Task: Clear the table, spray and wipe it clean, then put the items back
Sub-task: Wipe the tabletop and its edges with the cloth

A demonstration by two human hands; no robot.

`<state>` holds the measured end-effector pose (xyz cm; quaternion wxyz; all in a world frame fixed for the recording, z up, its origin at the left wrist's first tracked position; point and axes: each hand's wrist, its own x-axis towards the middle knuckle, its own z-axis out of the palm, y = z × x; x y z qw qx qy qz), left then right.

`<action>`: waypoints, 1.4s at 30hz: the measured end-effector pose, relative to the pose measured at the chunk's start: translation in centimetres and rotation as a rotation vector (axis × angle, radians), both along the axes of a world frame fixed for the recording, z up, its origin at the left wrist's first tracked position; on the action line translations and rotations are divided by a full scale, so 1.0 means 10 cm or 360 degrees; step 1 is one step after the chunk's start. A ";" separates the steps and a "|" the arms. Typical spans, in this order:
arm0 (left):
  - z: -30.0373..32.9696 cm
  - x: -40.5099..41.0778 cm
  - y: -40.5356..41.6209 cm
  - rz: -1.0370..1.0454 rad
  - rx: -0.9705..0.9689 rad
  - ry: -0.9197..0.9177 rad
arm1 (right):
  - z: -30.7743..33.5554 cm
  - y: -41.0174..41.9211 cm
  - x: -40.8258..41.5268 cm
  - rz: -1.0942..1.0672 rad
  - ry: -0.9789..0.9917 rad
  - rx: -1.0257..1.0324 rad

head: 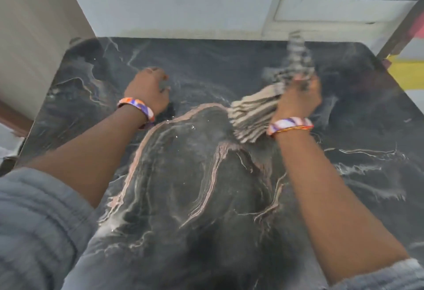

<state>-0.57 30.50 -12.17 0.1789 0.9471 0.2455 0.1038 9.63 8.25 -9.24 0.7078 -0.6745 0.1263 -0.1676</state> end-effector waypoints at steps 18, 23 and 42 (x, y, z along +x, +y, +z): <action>-0.11 0.33 0.29 0.0285 -0.0014 0.0068 | -0.65 0.96 1.39 0.1205 0.0215 -0.2152; -0.11 0.01 0.75 0.0367 0.0032 0.0000 | -0.68 2.02 0.95 0.1645 -0.0231 -0.2159; -0.23 -0.84 1.85 0.0291 -0.0065 0.0638 | -0.26 3.18 -0.37 0.3125 -0.0665 -0.2049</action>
